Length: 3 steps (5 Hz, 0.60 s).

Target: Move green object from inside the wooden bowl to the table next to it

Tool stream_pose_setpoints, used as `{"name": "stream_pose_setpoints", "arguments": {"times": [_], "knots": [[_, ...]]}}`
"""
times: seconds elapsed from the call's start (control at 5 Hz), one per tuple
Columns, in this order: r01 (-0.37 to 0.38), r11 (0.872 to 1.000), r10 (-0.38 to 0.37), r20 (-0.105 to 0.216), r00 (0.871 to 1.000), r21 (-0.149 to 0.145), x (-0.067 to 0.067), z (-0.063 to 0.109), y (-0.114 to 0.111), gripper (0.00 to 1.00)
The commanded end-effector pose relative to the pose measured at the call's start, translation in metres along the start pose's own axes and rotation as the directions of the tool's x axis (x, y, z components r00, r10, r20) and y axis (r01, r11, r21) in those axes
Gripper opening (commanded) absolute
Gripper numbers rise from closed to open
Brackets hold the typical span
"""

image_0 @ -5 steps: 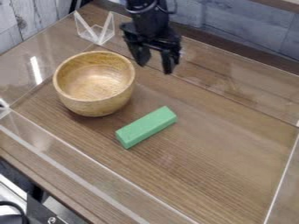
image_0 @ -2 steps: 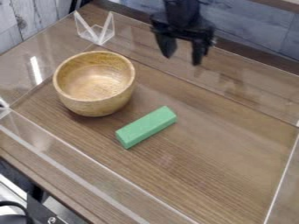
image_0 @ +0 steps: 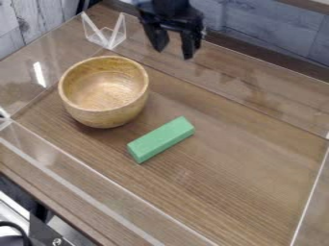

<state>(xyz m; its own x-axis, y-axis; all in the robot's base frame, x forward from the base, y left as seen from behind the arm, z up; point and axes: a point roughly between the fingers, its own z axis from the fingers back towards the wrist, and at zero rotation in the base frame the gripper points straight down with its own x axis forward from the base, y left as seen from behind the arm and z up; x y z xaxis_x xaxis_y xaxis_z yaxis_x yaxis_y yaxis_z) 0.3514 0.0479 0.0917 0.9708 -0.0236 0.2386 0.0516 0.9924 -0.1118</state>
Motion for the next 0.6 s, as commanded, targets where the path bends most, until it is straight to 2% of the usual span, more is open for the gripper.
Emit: {"name": "stream_pose_setpoints", "arguments": {"times": [0.0,0.2,0.4], "knots": [[0.047,0.999,-0.047,0.033,0.998,-0.004,0.006,-0.006,-0.012,1.0],[0.095,0.995,-0.094,0.027,0.995,-0.026,-0.001,-0.014,-0.039,1.0],[0.097,0.994,-0.095,0.048,0.994,-0.051,-0.002,0.001,-0.051,0.0]]}}
